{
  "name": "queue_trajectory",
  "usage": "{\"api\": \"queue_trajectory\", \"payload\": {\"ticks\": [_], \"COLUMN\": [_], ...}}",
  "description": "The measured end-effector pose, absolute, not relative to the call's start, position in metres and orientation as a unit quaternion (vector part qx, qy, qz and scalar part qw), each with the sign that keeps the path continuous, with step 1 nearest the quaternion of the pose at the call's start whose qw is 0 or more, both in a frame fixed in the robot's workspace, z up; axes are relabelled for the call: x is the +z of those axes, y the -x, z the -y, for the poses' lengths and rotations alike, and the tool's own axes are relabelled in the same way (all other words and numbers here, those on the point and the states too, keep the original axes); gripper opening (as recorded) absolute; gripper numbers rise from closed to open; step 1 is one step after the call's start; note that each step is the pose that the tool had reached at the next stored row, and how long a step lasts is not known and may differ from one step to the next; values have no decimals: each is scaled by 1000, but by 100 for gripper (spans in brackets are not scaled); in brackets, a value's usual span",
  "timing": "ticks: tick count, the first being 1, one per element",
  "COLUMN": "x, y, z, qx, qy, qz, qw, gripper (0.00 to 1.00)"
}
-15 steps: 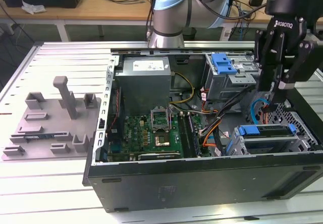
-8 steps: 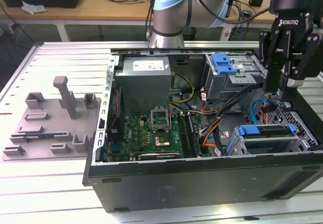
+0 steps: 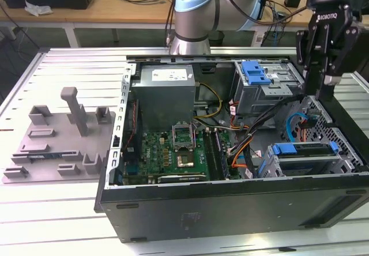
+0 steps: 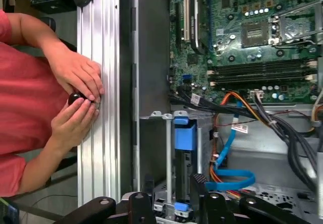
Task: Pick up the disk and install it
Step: 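Insert the first disk wire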
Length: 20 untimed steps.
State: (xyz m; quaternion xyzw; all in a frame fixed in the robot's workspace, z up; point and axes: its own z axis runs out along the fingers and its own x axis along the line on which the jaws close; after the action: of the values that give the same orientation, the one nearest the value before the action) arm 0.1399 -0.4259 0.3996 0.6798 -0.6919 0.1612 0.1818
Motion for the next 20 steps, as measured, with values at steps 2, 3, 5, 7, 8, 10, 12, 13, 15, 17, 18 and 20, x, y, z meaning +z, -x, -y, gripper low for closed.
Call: {"api": "queue_trajectory", "payload": {"ticks": [2, 3, 5, 7, 8, 10, 12, 13, 15, 17, 18, 20], "x": [399, 399, 399, 398, 398, 397, 393, 391, 388, 384, 383, 379], "y": [-141, -141, -143, -148, -151, -160, -169, -172, -176, -180, -182, -186], "z": [419, 418, 416, 411, 409, 405, 404, 404, 404, 404, 404, 403], "qx": [161, 162, 164, 166, 167, 168, 167, 167, 165, 164, 163, 161], "qy": [-679, -679, -678, -677, -677, -677, -675, -672, -668, -664, -662, -657], "qz": [692, 692, 692, 691, 691, 690, 692, 695, 699, 703, 704, 708], "qw": [182, 183, 186, 190, 192, 194, 195, 196, 197, 198, 199, 200], "gripper": [42, 42, 42, 42, 42, 42, 42, 42, 42, 42, 42, 42]}}
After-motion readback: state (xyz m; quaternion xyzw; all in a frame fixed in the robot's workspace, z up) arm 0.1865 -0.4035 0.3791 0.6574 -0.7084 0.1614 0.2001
